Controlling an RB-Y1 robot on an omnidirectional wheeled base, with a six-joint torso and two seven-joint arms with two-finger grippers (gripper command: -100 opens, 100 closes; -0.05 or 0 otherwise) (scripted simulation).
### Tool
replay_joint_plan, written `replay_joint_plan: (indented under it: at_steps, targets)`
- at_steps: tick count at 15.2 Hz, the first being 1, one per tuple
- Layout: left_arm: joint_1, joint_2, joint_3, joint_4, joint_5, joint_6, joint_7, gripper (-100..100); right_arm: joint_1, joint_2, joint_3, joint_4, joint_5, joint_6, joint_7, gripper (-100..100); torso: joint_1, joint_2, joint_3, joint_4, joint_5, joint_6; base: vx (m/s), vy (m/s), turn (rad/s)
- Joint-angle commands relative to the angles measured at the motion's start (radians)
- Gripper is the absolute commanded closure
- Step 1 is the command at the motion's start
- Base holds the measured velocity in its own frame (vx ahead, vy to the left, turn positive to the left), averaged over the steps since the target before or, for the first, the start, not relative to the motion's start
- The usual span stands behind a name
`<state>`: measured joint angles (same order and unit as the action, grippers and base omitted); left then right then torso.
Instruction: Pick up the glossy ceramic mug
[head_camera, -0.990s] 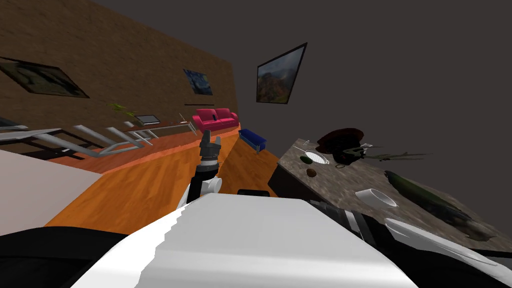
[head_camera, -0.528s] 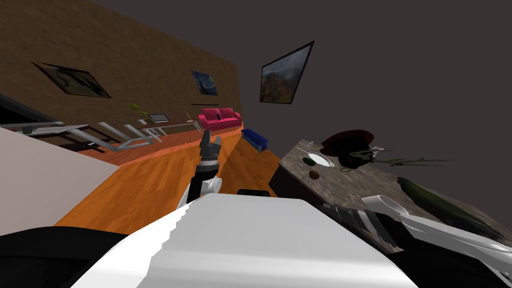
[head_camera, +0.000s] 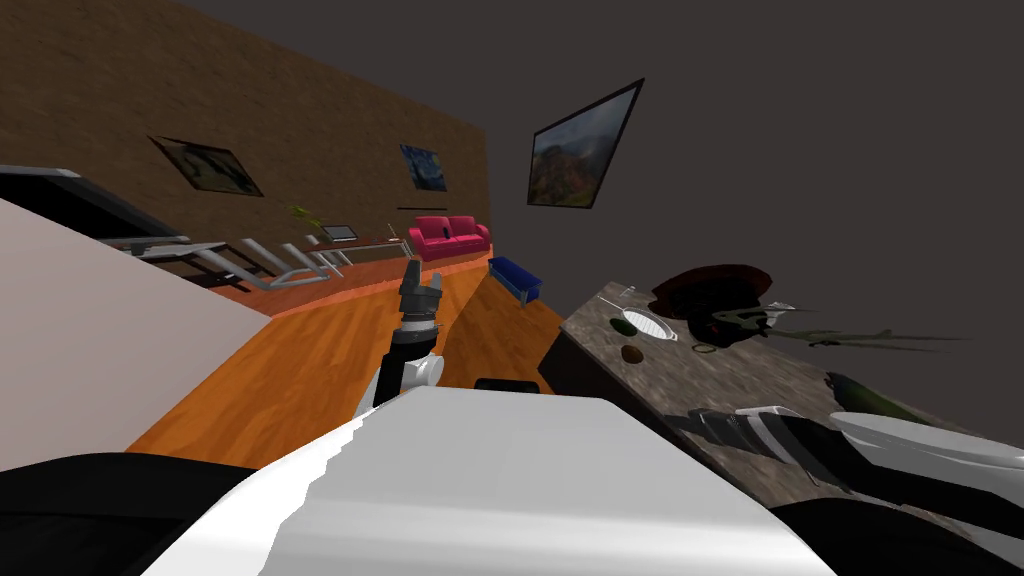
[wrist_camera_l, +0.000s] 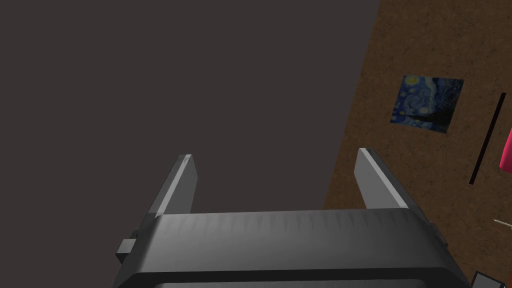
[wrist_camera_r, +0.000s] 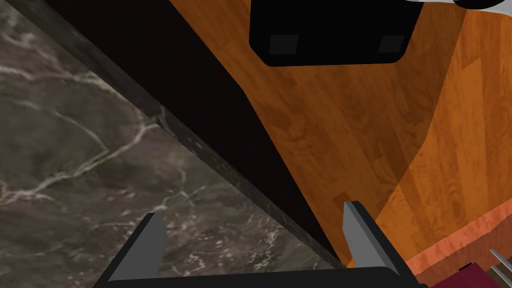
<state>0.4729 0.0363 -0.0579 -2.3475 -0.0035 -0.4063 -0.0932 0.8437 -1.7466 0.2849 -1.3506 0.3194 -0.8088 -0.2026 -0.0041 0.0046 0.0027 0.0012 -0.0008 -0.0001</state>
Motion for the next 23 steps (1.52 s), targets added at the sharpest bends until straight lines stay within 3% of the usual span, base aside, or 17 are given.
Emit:
replay_joint_plan:
  at_steps: [1, 2, 3, 4, 5, 6, 7, 8, 9, 11, 13, 16, 19, 20, 23]
  targets:
    - [0.0, 0.0, 0.0, 0.0, 0.0, 0.0, 0.0, 0, 0.04, -0.037, -0.017, 0.005, -0.031, 0.011, 0.012, -100, 0.0, 0.0, 0.0, 0.0, 0.0, 0.0, -0.028, -0.04, 0.049]
    - [0.0, 0.0, 0.0, 0.0, 0.0, 0.0, 0.0, 0, 0.04, -0.037, -0.017, 0.005, -0.031, 0.011, 0.012, -100, 0.0, 0.0, 0.0, 0.0, 0.0, 0.0, -0.014, -0.024, -0.005]
    - [0.0, 0.0, 0.0, 0.0, 0.0, 0.0, 0.0, 0, 0.033, -0.078, -0.001, 0.052, -0.026, 0.016, 0.007, -100, 0.001, -0.001, 0.0, 0.0, 0.0, 0.001, -0.033, -0.026, 0.109]
    - [0.0, 0.0, 0.0, 0.0, 0.0, 0.0, 0.0, 0, 0.033, -0.079, -0.001, 0.052, -0.026, 0.016, 0.007, -100, 0.001, -0.001, 0.0, 0.0, 0.0, 0.0, -0.043, -0.041, 0.137]
    - [0.0, 0.0, 0.0, 0.0, 0.0, 0.0, 0.0, 0, 0.025, -0.11, 0.016, 0.095, -0.023, 0.021, 0.002, -100, 0.001, 0.0, 0.0, 0.0, 0.0, 0.0, -0.057, -0.067, 0.158]
    - [0.0, 0.0, 0.0, 0.0, 0.0, 0.0, 0.0, 0, 0.025, -0.115, 0.016, 0.095, -0.023, 0.021, 0.002, -100, 0.0, 0.0, 0.0, 0.0, 0.0, -0.001, -0.056, -0.084, 0.134]
    - [0.0, 0.0, 0.0, 0.0, 0.0, 0.0, 0.0, 0, 0.016, -0.145, 0.034, 0.13, -0.02, 0.027, -0.002, -100, -0.002, 0.0, 0.0, 0.0, 0.0, 0.0, -0.076, -0.093, 0.145]
    - [0.0, 0.0, 0.0, 0.0, 0.0, 0.0, 0.0, 0, 0.016, -0.145, 0.034, 0.134, -0.02, 0.027, -0.002, -100, -0.003, 0.001, 0.001, 0.0, 0.0, 0.0, -0.078, -0.083, 0.121]
    - [0.0, 0.0, 0.0, 0.0, 0.0, 0.0, 0.0, 0, 0.007, -0.169, 0.052, 0.168, -0.018, 0.033, -0.006, -100, -0.003, 0.002, 0.001, 0.0, -0.001, 0.0, -0.073, -0.081, 0.129]
    - [0.0, 0.0, 0.0, 0.0, 0.0, 0.0, 0.0, 0, 0.007, -0.169, 0.052, 0.168, -0.018, 0.033, -0.006, -100, -0.003, 0.002, 0.001, 0.001, -0.001, 0.0, -0.054, -0.076, 0.064]
    - [0.0, 0.0, 0.0, 0.0, 0.0, 0.0, 0.0, 0, -0.009, -0.202, 0.088, 0.221, -0.014, 0.044, -0.013, -100, -0.002, 0.001, 0.001, 0.0, 0.0, 0.0, -0.074, -0.079, 0.121]
    - [0.0, 0.0, 0.0, 0.0, 0.0, 0.0, 0.0, 0, -0.009, -0.202, 0.088, 0.221, -0.06, 0.044, -0.013, -100, -0.004, 0.002, 0.002, 0.001, -0.001, 0.001, -0.063, -0.08, 0.068]
    - [0.0, 0.0, 0.0, 0.0, 0.0, 0.0, 0.0, 0, -0.009, -0.202, 0.088, 0.221, -0.014, 0.044, -0.013, -100, 0.002, -0.002, -0.001, 0.0, 0.0, 0.001, 0.009, 0.003, -0.016]
    - [0.0, 0.0, 0.0, 0.0, 0.0, 0.0, 0.0, 0, -0.021, -0.209, 0.126, 0.249, -0.012, 0.052, -0.019, -100, 0.003, -0.003, -0.001, -0.001, 0.0, 0.001, -0.03, -0.046, 0.139]
    - [0.0, 0.0, 0.0, 0.0, 0.0, 0.0, 0.0, 0, -0.024, -0.202, 0.145, 0.254, -0.012, 0.054, -0.022, -100, -0.005, 0.001, 0.0, 0.0, -0.001, 0.0, -0.072, -0.131, 0.144]
